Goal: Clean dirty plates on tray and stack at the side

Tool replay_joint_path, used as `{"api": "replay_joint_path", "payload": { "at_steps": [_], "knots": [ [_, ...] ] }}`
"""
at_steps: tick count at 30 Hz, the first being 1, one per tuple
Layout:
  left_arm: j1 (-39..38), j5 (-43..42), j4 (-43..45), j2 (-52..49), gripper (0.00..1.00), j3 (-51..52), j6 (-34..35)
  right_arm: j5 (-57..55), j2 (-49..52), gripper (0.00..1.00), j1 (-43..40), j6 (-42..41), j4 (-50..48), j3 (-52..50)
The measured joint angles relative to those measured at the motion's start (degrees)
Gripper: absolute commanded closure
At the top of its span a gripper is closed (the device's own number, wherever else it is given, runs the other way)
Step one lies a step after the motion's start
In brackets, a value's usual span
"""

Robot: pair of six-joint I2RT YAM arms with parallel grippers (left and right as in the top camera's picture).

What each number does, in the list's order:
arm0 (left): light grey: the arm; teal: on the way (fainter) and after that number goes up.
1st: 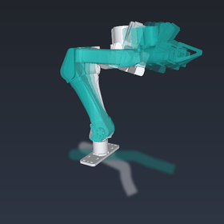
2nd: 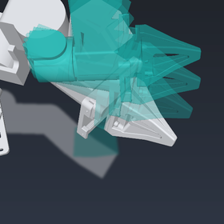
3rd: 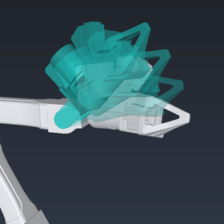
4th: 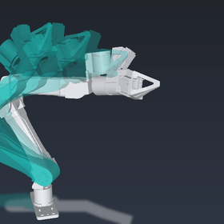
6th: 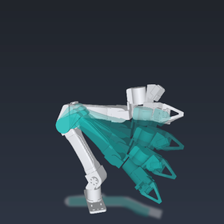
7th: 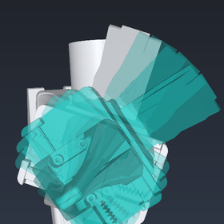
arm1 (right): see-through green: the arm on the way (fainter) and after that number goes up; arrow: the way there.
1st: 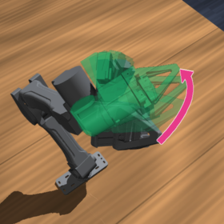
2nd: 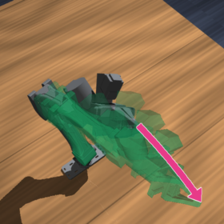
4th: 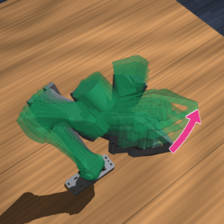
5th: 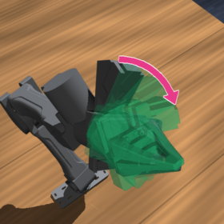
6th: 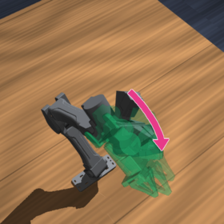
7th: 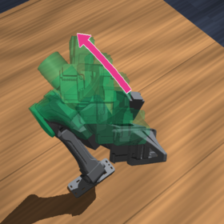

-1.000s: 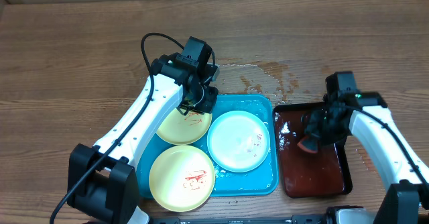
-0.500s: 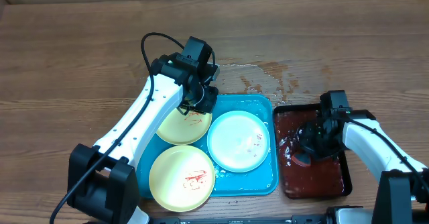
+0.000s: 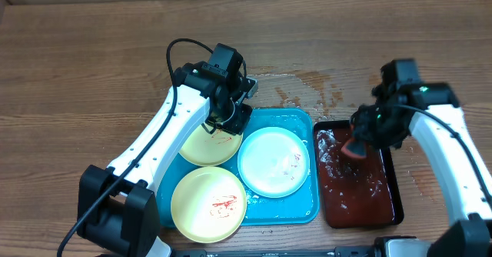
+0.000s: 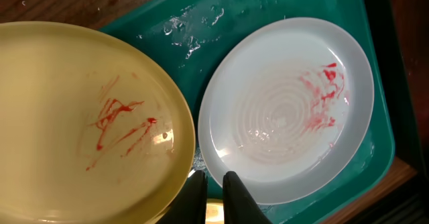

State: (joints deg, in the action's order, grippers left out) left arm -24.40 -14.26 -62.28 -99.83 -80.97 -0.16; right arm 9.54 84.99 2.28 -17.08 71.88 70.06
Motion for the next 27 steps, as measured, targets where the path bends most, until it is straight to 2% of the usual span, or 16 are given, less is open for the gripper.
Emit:
{"api": "replay_joint_path", "payload": {
  "at_steps": [2, 3, 4, 5, 6, 11, 12, 16, 17, 19, 21, 22, 23, 27],
  "knots": [
    [0.0, -0.7, 0.3, 0.0, 0.94, 0.9, -1.4, 0.0, -0.9, 0.96, 0.0, 0.5, 2.4, 3.2],
    [0.0, -1.1, 0.4, 0.0, 0.75, 1.5, -1.9, 0.0, -1.1, 0.96, 0.0, 0.8, 3.3, 4.5],
    [0.0, -1.6, 0.6, 0.0, 0.6, 2.4, -2.4, 0.0, -1.4, 0.96, 0.0, 0.9, 4.3, 5.8],
    [0.0, -2.1, 0.8, 0.0, 0.5, 3.7, -3.0, 0.0, -1.6, 0.96, 0.0, 1.1, 5.4, 7.0],
    [0.0, -2.6, 1.0, 0.0, 0.45, 4.8, -3.5, 0.0, -1.7, 0.96, 0.0, 1.3, 6.2, 7.9],
    [0.0, -5.4, 1.6, 0.0, 0.45, 11.6, -5.5, 0.0, -2.5, 0.96, 0.0, 2.3, 8.9, 9.5],
    [0.0, -5.7, 1.8, 0.0, 0.39, 12.9, -5.9, 0.0, -2.6, 0.96, 0.0, 2.5, 9.2, 9.5],
    [0.0, -6.4, 1.9, -0.1, 0.3, 15.0, -6.2, 0.0, -2.6, 0.96, 0.0, 3.1, 10.2, 9.5],
    [0.0, -6.6, 1.9, -0.2, 0.24, 15.0, -6.0, 0.0, -2.6, 0.96, 0.0, 3.2, 10.2, 9.5],
    [0.0, -6.8, 2.3, -0.2, 0.05, 15.0, -5.6, 0.0, -2.6, 0.96, 0.0, 3.3, 10.2, 9.5],
    [0.0, -7.1, 2.2, -0.2, 0.09, 15.0, -5.4, 0.0, -2.6, 0.96, 0.0, 3.4, 10.2, 9.5],
    [0.0, -7.2, 2.3, -0.2, 0.08, 15.0, -5.5, 0.0, -2.6, 0.96, 0.0, 3.5, 10.2, 9.5],
    [0.0, -7.2, 2.3, -0.2, 0.0, 15.0, -5.5, 0.0, -2.6, 0.96, 0.0, 3.6, 10.2, 9.5],
    [0.0, -7.8, 2.1, -0.2, 0.0, 15.0, -5.1, 0.0, -2.6, 0.96, 0.0, 3.7, 10.2, 9.5]
  ]
}}
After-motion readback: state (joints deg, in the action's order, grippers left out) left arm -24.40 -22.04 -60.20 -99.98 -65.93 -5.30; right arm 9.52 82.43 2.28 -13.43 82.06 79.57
